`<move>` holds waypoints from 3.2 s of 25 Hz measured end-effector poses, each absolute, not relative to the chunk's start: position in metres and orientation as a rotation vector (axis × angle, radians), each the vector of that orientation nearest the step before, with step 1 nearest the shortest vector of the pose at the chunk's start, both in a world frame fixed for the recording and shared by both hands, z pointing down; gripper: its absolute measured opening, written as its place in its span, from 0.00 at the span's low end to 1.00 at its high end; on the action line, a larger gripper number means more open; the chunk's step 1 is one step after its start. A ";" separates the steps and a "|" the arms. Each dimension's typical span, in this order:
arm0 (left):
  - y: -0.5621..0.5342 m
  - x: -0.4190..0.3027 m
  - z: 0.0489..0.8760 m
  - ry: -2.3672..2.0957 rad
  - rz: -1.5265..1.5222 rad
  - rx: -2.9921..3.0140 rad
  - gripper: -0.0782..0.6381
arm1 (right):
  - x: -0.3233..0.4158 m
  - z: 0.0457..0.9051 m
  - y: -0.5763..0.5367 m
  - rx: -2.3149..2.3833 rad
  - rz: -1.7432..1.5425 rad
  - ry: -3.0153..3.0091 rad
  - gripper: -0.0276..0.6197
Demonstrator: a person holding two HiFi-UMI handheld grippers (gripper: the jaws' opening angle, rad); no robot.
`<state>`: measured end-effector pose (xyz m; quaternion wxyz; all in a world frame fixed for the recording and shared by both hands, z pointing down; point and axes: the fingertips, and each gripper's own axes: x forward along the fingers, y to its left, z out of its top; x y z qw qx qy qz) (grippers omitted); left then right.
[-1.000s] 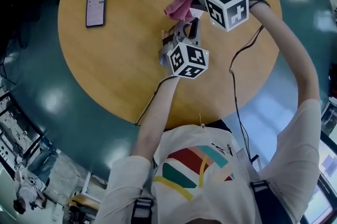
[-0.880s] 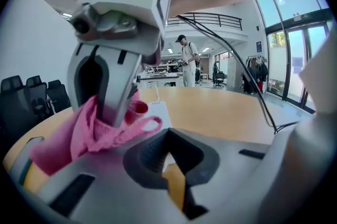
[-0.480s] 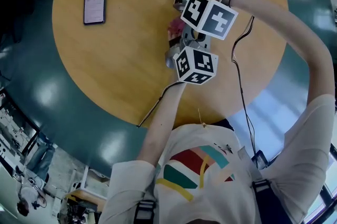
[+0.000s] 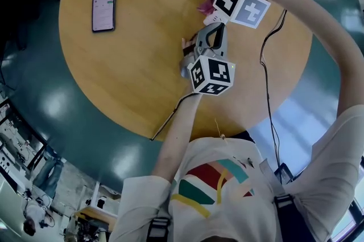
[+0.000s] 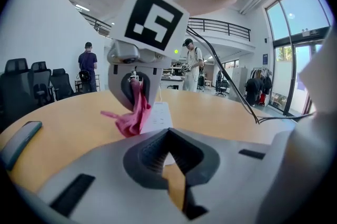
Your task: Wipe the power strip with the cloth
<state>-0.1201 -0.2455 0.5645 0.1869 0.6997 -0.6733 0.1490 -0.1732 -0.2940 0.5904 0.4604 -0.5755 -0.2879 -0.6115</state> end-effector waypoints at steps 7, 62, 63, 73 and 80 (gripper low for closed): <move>-0.248 -0.125 0.574 -1.896 0.417 1.964 0.15 | -0.178 0.600 -0.356 -1.220 -1.445 -0.868 0.10; -0.109 -0.108 0.347 -2.123 -0.109 2.074 0.15 | 0.000 0.413 -0.094 0.523 0.678 -2.776 0.10; -0.099 -0.106 0.338 -2.111 -0.123 2.095 0.15 | -0.002 0.406 -0.085 0.534 0.648 -2.795 0.10; -0.057 -0.083 0.309 -2.021 -0.136 2.279 0.15 | 0.003 0.368 -0.052 0.717 0.373 -2.816 0.10; -0.003 -0.079 0.323 -2.200 -0.080 2.071 0.15 | 0.031 0.376 -0.011 0.517 0.270 -2.833 0.10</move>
